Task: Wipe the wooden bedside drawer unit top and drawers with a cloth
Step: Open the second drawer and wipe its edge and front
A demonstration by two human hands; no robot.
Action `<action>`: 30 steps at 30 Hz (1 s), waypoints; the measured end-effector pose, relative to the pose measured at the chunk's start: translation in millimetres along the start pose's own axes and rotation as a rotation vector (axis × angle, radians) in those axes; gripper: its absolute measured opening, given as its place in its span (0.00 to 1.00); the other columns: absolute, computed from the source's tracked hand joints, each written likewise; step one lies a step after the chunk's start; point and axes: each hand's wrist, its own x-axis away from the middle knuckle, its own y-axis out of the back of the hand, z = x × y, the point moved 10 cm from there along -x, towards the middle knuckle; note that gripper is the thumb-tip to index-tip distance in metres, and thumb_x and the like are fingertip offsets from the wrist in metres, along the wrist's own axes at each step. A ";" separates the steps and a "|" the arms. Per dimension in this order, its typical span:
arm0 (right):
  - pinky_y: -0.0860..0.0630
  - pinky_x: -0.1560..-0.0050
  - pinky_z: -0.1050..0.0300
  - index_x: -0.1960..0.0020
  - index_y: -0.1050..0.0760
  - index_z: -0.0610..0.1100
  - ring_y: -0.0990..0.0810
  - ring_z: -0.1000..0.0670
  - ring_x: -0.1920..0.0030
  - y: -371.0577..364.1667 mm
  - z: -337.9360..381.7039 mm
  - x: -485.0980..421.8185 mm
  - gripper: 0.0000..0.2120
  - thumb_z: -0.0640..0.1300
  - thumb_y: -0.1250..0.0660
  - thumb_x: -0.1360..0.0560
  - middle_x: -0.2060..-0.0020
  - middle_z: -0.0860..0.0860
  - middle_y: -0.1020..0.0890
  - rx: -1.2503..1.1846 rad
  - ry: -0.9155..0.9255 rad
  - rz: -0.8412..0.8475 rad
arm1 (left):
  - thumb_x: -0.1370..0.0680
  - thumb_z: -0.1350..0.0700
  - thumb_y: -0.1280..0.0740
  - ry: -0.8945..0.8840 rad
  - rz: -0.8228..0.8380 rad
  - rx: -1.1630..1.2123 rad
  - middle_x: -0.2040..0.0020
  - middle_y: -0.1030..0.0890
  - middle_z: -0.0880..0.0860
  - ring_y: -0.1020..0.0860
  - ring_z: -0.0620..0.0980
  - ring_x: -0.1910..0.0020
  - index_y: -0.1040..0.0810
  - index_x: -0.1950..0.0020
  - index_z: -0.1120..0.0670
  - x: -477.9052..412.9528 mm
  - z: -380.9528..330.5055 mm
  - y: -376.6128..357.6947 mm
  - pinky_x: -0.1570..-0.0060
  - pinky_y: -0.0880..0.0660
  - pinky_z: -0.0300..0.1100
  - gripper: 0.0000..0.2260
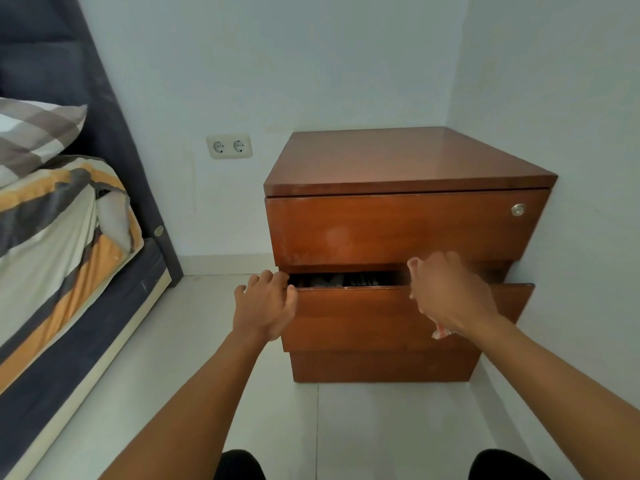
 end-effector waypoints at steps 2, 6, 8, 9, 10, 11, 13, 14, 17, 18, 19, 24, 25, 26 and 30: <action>0.25 0.60 0.53 0.37 0.29 0.44 0.23 0.47 0.58 17.0 22.3 -8.9 0.15 0.53 0.43 0.16 0.42 0.48 0.27 -0.068 0.010 -0.069 | 0.21 0.44 0.53 -0.020 -0.011 0.021 0.45 0.19 0.52 0.24 0.52 0.45 0.21 0.41 0.52 3.8 0.7 4.2 0.39 0.30 0.55 0.24; 0.23 0.52 0.54 0.33 0.26 0.43 0.23 0.47 0.52 28.2 93.8 -27.1 0.14 0.42 0.37 0.18 0.39 0.47 0.27 -0.132 0.158 -0.154 | 0.21 0.44 0.54 -0.006 0.001 0.050 0.45 0.17 0.50 0.22 0.51 0.45 0.18 0.43 0.50 7.3 4.0 7.5 0.38 0.29 0.55 0.26; 0.22 0.43 0.51 0.29 0.27 0.44 0.23 0.45 0.44 13.5 138.0 -29.1 0.18 0.39 0.37 0.18 0.36 0.47 0.26 -0.132 0.297 -0.165 | 0.21 0.43 0.55 0.007 0.022 0.069 0.44 0.17 0.50 0.22 0.51 0.45 0.18 0.43 0.50 8.5 6.9 6.8 0.38 0.29 0.55 0.27; 0.23 0.39 0.50 0.26 0.29 0.46 0.24 0.45 0.41 1.3 156.9 -29.3 0.21 0.39 0.36 0.19 0.34 0.48 0.25 -0.132 0.349 -0.161 | 0.21 0.43 0.56 0.010 0.031 0.077 0.44 0.17 0.50 0.22 0.51 0.45 0.18 0.43 0.50 9.0 8.7 6.5 0.38 0.28 0.55 0.28; 0.24 0.37 0.50 0.25 0.30 0.47 0.25 0.45 0.39 -13.2 173.0 -29.6 0.23 0.38 0.35 0.19 0.33 0.48 0.25 -0.131 0.393 -0.155 | 0.21 0.43 0.57 0.007 0.040 0.082 0.45 0.17 0.50 0.23 0.52 0.45 0.18 0.44 0.50 9.1 9.9 5.8 0.39 0.28 0.55 0.28; 0.24 0.36 0.50 0.24 0.31 0.47 0.25 0.45 0.38 -30.2 186.5 -29.2 0.25 0.37 0.34 0.20 0.32 0.49 0.25 -0.120 0.432 -0.144 | 0.21 0.44 0.57 0.005 0.050 0.091 0.46 0.18 0.50 0.23 0.52 0.46 0.18 0.45 0.50 9.6 11.2 5.2 0.40 0.29 0.56 0.28; 0.26 0.34 0.49 0.22 0.33 0.48 0.26 0.44 0.34 -68.5 203.8 -23.8 0.29 0.38 0.32 0.21 0.29 0.49 0.26 -0.074 0.491 -0.077 | 0.20 0.44 0.58 0.005 0.060 0.119 0.48 0.18 0.50 0.23 0.53 0.47 0.20 0.50 0.50 10.7 14.9 3.6 0.41 0.29 0.56 0.27; 0.29 0.31 0.47 0.21 0.35 0.48 0.28 0.44 0.31 -88.7 207.5 -17.8 0.30 0.41 0.31 0.21 0.27 0.49 0.28 -0.052 0.505 -0.026 | 0.20 0.43 0.58 0.006 0.053 0.136 0.49 0.18 0.50 0.23 0.53 0.48 0.22 0.52 0.50 11.7 16.8 3.4 0.42 0.29 0.57 0.26; 0.44 0.20 0.44 0.19 0.41 0.48 0.37 0.46 0.22 -129.2 204.5 5.0 0.29 0.49 0.38 0.18 0.22 0.50 0.34 -0.033 0.507 0.020 | 0.20 0.41 0.60 -0.001 0.015 0.186 0.50 0.16 0.50 0.21 0.53 0.50 0.27 0.55 0.47 12.8 21.0 2.3 0.43 0.26 0.58 0.24; 0.47 0.19 0.44 0.19 0.42 0.48 0.38 0.47 0.22 -132.9 202.3 9.0 0.29 0.50 0.40 0.17 0.22 0.51 0.35 -0.027 0.505 -0.014 | 0.20 0.40 0.60 -0.007 0.003 0.191 0.50 0.16 0.50 0.21 0.53 0.51 0.27 0.55 0.46 12.1 21.5 1.2 0.43 0.25 0.58 0.24; 0.48 0.19 0.44 0.18 0.43 0.48 0.38 0.47 0.21 -134.8 201.2 10.3 0.29 0.51 0.41 0.17 0.22 0.52 0.35 -0.014 0.505 -0.030 | 0.20 0.40 0.60 -0.014 -0.008 0.189 0.50 0.15 0.50 0.20 0.53 0.51 0.25 0.54 0.47 11.5 22.1 0.1 0.44 0.25 0.58 0.25; 0.45 0.20 0.45 0.20 0.41 0.49 0.34 0.46 0.24 -134.1 198.7 7.3 0.31 0.49 0.35 0.20 0.24 0.51 0.32 -0.003 0.529 -0.014 | 0.17 0.41 0.60 -0.057 0.035 0.136 0.37 0.17 0.49 0.23 0.55 0.34 0.21 0.37 0.47 13.7 14.5 -6.1 0.34 0.29 0.60 0.29; 0.45 0.20 0.45 0.21 0.41 0.49 0.33 0.46 0.25 -132.8 197.6 8.2 0.31 0.49 0.34 0.20 0.24 0.50 0.32 -0.007 0.530 -0.018 | 0.18 0.39 0.61 -0.053 0.078 0.117 0.31 0.21 0.49 0.28 0.56 0.28 0.23 0.31 0.46 14.9 13.2 -9.3 0.30 0.34 0.62 0.31; 0.45 0.20 0.45 0.21 0.41 0.49 0.34 0.45 0.25 -131.4 195.4 9.2 0.30 0.49 0.35 0.20 0.25 0.50 0.32 -0.010 0.528 -0.024 | 0.19 0.38 0.63 -0.050 0.120 0.096 0.26 0.26 0.48 0.34 0.57 0.23 0.28 0.26 0.45 15.6 11.3 -12.1 0.27 0.38 0.64 0.33; 0.45 0.20 0.44 0.22 0.39 0.49 0.34 0.45 0.25 -124.3 177.9 10.8 0.29 0.48 0.33 0.20 0.25 0.50 0.32 -0.007 0.505 -0.046 | 0.21 0.34 0.66 -0.075 0.207 0.075 0.19 0.37 0.48 0.46 0.58 0.18 0.40 0.19 0.42 14.2 1.0 -23.8 0.23 0.49 0.66 0.35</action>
